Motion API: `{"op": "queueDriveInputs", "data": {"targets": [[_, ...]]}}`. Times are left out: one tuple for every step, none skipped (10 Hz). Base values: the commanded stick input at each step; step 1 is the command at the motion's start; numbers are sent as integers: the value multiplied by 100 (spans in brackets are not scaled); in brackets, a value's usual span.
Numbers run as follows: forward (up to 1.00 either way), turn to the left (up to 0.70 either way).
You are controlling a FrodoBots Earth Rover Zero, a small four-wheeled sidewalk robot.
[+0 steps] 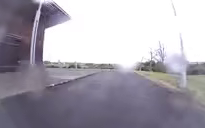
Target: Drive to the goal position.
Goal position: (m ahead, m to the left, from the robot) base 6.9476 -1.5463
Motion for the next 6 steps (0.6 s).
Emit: {"op": "queueDriveInputs", "data": {"targets": [[100, 0], [100, 0], [100, 0], [100, 0], [100, 0], [100, 0]]}}
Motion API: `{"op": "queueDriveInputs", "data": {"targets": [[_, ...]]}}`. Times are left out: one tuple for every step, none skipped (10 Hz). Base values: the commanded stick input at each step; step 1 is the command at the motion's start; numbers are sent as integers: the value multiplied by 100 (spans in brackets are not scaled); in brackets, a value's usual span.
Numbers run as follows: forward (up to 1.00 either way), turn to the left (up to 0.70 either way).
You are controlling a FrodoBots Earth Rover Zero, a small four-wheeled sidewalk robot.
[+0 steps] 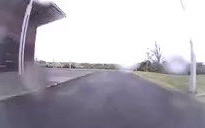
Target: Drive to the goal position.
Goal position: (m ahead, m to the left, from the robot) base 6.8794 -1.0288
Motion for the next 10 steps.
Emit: {"op": "queueDriveInputs", "data": {"targets": [[100, 0], [100, 0], [100, 0], [100, 0], [100, 0], [100, 0], [100, 0], [100, 0], [100, 0], [100, 0]]}}
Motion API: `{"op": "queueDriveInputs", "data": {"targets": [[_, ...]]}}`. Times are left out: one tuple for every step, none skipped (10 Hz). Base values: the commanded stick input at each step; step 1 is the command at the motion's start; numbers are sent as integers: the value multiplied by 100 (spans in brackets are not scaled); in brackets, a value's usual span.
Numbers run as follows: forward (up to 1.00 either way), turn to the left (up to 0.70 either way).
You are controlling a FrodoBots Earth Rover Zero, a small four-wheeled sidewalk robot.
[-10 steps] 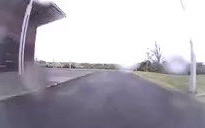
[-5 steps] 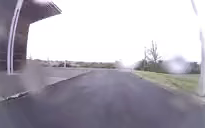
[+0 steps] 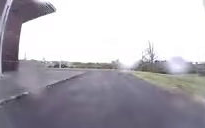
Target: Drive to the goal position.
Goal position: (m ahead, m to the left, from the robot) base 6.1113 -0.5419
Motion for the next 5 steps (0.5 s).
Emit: {"op": "queueDriveInputs", "data": {"targets": [[100, 0], [100, 0], [100, 0], [100, 0], [100, 0]]}}
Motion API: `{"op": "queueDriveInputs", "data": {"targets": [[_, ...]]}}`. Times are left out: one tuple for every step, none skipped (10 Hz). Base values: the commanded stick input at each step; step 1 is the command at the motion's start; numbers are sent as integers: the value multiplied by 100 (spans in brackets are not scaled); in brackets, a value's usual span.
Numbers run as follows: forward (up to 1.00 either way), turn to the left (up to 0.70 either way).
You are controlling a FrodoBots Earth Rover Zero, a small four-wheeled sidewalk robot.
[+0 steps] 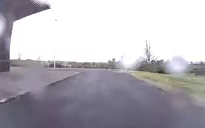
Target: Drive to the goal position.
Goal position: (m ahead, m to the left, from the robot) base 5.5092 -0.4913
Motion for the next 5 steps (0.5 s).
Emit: {"op": "queueDriveInputs", "data": {"targets": [[100, 0], [100, 0], [100, 0], [100, 0], [100, 0]]}}
